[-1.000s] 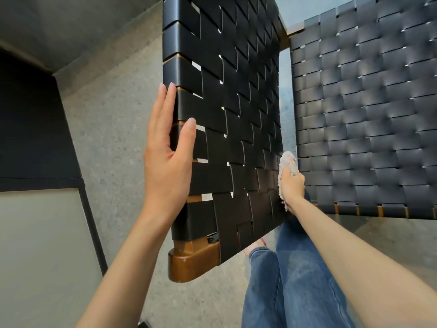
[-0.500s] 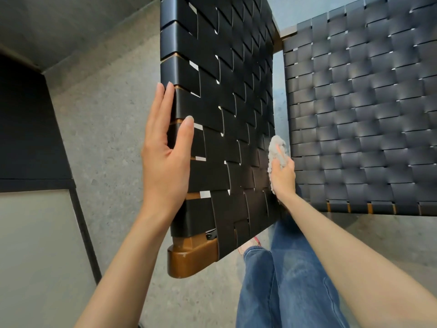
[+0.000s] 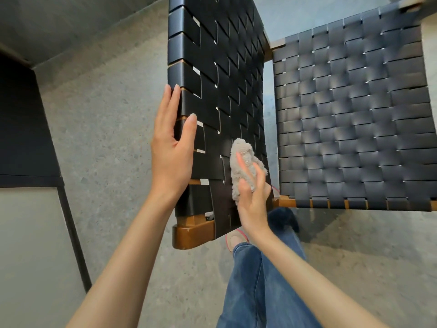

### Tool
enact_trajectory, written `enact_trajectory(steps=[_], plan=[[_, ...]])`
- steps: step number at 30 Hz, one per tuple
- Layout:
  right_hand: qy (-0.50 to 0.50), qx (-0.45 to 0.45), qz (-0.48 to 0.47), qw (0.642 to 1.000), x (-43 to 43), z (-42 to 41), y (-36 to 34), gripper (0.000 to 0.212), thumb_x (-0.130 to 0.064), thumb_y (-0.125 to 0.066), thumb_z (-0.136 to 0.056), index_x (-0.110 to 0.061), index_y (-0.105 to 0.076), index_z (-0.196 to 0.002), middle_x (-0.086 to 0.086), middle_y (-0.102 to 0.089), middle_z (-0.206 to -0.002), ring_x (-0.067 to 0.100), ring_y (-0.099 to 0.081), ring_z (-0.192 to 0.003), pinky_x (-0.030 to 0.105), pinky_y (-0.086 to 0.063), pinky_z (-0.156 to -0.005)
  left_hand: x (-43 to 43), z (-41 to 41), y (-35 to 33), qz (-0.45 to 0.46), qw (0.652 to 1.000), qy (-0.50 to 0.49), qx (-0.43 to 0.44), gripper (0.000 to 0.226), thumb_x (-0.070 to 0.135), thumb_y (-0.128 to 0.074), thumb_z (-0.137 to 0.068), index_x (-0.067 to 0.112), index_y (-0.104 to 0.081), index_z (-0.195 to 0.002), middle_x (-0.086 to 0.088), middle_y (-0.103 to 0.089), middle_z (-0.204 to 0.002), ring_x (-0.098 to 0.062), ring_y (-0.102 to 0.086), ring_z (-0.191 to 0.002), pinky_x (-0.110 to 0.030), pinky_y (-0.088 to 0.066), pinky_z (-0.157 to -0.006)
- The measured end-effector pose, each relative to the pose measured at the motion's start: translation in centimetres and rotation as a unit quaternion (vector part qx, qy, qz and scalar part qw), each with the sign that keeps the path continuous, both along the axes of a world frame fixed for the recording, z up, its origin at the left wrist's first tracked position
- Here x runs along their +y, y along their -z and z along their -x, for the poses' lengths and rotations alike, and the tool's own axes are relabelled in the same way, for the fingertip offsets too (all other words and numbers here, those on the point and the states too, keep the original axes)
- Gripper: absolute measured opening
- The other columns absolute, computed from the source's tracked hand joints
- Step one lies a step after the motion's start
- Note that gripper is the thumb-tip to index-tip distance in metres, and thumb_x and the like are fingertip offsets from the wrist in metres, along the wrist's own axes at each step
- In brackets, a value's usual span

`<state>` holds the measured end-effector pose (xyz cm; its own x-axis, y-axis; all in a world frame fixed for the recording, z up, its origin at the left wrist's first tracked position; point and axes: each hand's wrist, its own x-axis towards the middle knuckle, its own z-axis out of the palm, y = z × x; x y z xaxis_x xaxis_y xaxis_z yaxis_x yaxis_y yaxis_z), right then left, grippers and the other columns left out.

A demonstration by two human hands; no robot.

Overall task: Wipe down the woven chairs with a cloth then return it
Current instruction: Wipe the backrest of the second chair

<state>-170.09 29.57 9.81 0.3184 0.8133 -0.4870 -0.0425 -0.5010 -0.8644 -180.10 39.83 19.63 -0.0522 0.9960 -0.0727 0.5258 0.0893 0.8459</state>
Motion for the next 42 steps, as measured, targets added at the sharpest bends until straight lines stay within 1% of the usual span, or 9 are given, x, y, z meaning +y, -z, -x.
enact_trajectory(steps=[3, 7, 13, 22, 26, 30, 33, 38, 42], plan=[[-0.044, -0.002, -0.08, 0.996, -0.6, 1.7, -4.0, 0.045, -0.063, -0.03, -0.081, -0.075, -0.023, -0.124, -0.014, -0.03, -0.138, 0.002, -0.026, -0.126, 0.013, -0.03, -0.096, 0.0, 0.0, 0.0, -0.003, 1.0, 0.004, -0.001, 0.05, 0.022, -0.046, -0.1, 0.024, -0.03, -0.147, 0.011, -0.022, -0.155, 0.003, -0.018, -0.14, -0.018, -0.02, -0.115], [-0.079, -0.044, -0.159, 0.983, -0.7, 2.7, -6.7, 0.044, -0.059, -0.027, -0.086, -0.075, -0.025, -0.126, -0.051, -0.019, -0.131, -0.007, -0.018, -0.125, 0.012, -0.023, -0.101, 0.2, -0.1, 0.1, 0.001, 1.0, 0.004, 0.008, 0.043, 0.025, -0.035, -0.103, 0.025, -0.03, -0.146, 0.011, -0.02, -0.156, 0.007, -0.016, -0.138, -0.001, -0.014, -0.106], [-0.002, -0.053, -0.064, 0.997, -0.5, 1.3, -2.4, 0.039, -0.069, -0.032, -0.083, -0.08, -0.021, -0.118, -0.029, -0.029, -0.126, 0.008, -0.032, -0.121, 0.012, -0.029, -0.091, 0.4, 0.0, 0.3, 0.005, 1.0, 0.008, 0.03, 0.042, 0.026, -0.031, -0.104, 0.029, -0.029, -0.146, 0.015, -0.019, -0.155, 0.013, -0.014, -0.135, 0.002, -0.012, -0.103], [0.096, -0.066, 0.225, 0.967, 1.8, -1.7, 6.7, 0.053, -0.039, -0.039, -0.1, -0.018, -0.029, -0.148, 0.014, -0.029, -0.149, 0.031, -0.029, -0.134, 0.047, -0.034, -0.108, 0.2, 0.1, 0.5, -0.015, 0.999, -0.017, 0.027, 0.043, 0.032, -0.034, -0.101, 0.029, -0.034, -0.144, 0.013, -0.027, -0.153, 0.006, -0.021, -0.139, -0.015, -0.019, -0.113], [0.077, -0.044, 0.165, 0.982, 2.1, -0.9, 2.8, 0.046, -0.03, -0.037, -0.102, -0.026, -0.028, -0.147, 0.011, -0.027, -0.146, 0.021, -0.036, -0.123, 0.034, -0.039, -0.096, 0.3, 0.1, 0.4, -0.015, 1.0, -0.016, 0.01, 0.041, 0.027, -0.033, -0.103, 0.025, -0.035, -0.144, 0.012, -0.026, -0.154, 0.006, -0.02, -0.139, -0.01, -0.017, -0.112], [0.022, 0.015, 0.006, 1.0, 2.1, 1.9, -4.3, 0.035, -0.052, -0.036, -0.093, -0.07, -0.03, -0.122, -0.019, -0.03, -0.132, 0.005, -0.031, -0.122, 0.009, -0.028, -0.094, 0.4, 0.2, 0.1, -0.002, 0.999, -0.012, -0.034, 0.038, 0.026, -0.03, -0.104, 0.03, -0.035, -0.142, 0.014, -0.026, -0.153, 0.01, -0.019, -0.137, -0.009, -0.017, -0.112], [-0.01, -0.001, -0.068, 0.998, 3.9, 3.0, -6.2, 0.059, -0.066, -0.023, -0.079, -0.054, -0.041, -0.134, -0.022, -0.03, -0.147, -0.001, -0.021, -0.124, -0.009, -0.015, -0.086, 0.4, 0.4, 0.0, 0.009, 0.998, -0.009, -0.069, 0.036, 0.025, -0.028, -0.104, 0.035, -0.034, -0.138, 0.014, -0.026, -0.153, 0.009, -0.02, -0.137, -0.015, -0.018, -0.114], [-0.018, -0.013, -0.144, 0.989, 10.3, 3.7, -7.3, 0.066, -0.064, -0.03, -0.084, -0.035, -0.041, -0.142, -0.007, -0.039, -0.148, 0.011, -0.029, -0.136, 0.012, -0.023, -0.106, 0.5, 0.3, -0.1, 0.017, 0.997, -0.014, -0.071, 0.04, 0.023, -0.029, -0.104, 0.028, -0.033, -0.143, 0.011, -0.027, -0.153, 0.007, -0.022, -0.138, -0.016, -0.02, -0.114], [-0.003, -0.072, -0.13, 0.989, 14.4, 3.6, -7.8, 0.068, -0.064, -0.023, -0.08, -0.04, -0.042, -0.141, -0.012, -0.038, -0.148, -0.004, -0.023, -0.115, 0.023, -0.025, -0.104, 0.8, 0.2, 0.0, 0.024, 0.999, -0.032, -0.035, 0.043, 0.026, -0.028, -0.104, 0.027, -0.027, -0.147, 0.014, -0.028, -0.152, 0.007, -0.022, -0.137, -0.009, -0.018, -0.11]])
